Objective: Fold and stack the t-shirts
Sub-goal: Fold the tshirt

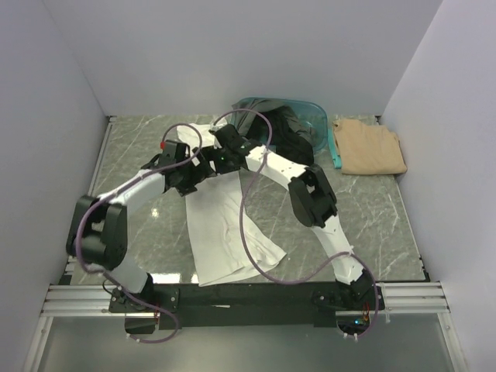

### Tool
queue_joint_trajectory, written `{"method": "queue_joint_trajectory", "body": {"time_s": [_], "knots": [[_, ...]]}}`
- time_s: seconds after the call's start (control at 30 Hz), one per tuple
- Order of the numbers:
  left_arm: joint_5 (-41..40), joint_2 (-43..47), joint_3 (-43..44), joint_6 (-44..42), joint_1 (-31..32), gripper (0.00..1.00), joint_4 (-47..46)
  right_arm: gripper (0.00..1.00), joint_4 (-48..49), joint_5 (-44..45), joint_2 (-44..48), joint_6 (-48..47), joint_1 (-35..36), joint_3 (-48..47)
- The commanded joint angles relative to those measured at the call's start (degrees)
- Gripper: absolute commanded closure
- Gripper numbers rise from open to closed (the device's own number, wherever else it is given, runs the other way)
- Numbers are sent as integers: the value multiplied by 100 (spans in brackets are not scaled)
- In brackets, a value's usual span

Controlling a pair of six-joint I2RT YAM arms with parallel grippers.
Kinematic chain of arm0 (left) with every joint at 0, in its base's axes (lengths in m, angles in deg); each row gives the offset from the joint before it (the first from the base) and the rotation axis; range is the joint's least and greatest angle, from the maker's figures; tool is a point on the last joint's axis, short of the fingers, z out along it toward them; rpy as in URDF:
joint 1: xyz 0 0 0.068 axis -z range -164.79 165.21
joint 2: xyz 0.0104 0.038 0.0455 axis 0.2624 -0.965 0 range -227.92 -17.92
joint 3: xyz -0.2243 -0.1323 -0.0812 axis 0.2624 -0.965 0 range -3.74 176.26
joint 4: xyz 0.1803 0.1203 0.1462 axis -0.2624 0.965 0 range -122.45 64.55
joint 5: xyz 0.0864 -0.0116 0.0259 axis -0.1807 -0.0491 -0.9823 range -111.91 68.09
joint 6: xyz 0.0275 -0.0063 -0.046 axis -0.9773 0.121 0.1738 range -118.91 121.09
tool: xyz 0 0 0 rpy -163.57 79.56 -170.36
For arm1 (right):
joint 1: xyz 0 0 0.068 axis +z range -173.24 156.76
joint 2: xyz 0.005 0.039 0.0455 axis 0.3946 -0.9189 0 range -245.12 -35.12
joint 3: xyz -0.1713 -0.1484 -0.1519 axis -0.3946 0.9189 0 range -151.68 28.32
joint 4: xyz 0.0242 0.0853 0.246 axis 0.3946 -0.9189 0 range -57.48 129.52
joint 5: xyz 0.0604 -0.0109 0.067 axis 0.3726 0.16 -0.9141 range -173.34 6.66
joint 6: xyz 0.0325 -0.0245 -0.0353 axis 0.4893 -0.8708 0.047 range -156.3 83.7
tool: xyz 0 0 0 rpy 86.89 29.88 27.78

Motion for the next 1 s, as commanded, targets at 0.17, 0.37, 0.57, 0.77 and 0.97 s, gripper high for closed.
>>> {"method": "queue_joint_trajectory", "body": {"time_s": [0.17,0.37,0.57,0.77,0.97], "knots": [[-1413,1322,-400,612,-358,1,843,15,653,-932,2864,438,188,1703],[-1325,2122,-734,621,-358,1,993,14,469,842,4183,947,214,3399],[-95,2861,-1340,156,-279,1,511,14,108,2373,5186,1669,144,4904],[609,3291,-1666,-346,143,0,430,13,90,2260,5038,1669,135,4756],[276,3327,-1772,-354,960,1,500,13,161,1583,4459,1608,135,3871]]}}
